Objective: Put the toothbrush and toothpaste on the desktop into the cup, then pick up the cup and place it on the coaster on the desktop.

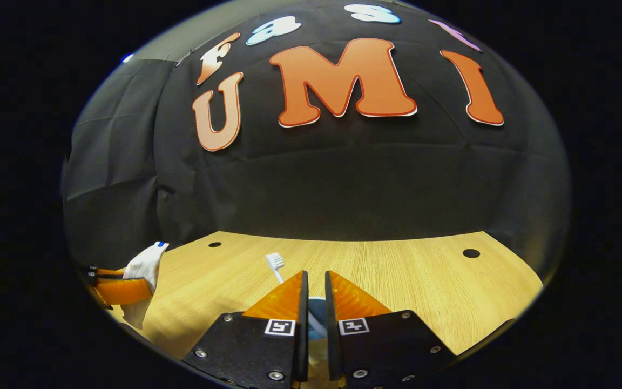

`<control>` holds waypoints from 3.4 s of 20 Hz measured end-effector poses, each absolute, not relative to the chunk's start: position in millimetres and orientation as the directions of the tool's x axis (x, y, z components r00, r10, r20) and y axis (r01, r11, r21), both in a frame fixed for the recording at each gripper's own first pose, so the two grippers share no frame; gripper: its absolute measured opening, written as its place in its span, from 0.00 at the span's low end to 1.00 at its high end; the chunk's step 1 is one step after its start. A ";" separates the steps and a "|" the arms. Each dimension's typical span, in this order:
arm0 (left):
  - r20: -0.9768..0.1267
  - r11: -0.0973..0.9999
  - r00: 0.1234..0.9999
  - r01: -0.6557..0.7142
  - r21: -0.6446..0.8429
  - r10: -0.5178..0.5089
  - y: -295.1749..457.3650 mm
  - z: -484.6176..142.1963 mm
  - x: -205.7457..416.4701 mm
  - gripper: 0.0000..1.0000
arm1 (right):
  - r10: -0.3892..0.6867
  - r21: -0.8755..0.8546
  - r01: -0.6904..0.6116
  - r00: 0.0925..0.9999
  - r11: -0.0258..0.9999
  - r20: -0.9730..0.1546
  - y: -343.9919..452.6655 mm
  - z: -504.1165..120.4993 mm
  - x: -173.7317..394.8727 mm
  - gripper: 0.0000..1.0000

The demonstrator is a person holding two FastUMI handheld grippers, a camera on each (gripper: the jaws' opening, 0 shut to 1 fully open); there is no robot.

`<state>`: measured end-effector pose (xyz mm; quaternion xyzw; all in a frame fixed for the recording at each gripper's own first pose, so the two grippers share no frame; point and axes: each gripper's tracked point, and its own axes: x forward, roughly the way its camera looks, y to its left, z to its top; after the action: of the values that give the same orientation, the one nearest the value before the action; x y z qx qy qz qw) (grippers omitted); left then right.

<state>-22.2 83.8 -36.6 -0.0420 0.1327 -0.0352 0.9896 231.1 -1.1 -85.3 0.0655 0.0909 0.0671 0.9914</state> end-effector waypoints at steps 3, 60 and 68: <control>-0.237 0.992 0.966 0.089 -0.091 -0.108 75.4 -23.8 -14.2 0.20 | 0.150 0.134 -0.127 0.972 0.983 -0.180 -5.4 -88.2 221.5 0.26; -0.004 0.925 0.942 0.330 -0.190 -0.336 -81.3 -25.2 127.8 0.19 | 0.051 0.190 -0.025 0.990 0.982 -0.131 -130.7 -108.8 164.5 0.70; -0.011 0.933 0.944 0.326 -0.154 -0.331 -83.0 -29.5 120.8 0.20 | 0.048 0.181 -0.024 0.990 0.983 -0.131 -127.2 -107.4 160.9 0.70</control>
<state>120.8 -83.0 -29.5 -0.0750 0.0183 -0.1670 0.9829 160.9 -127.2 -107.4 0.0900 0.0674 0.0182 0.9935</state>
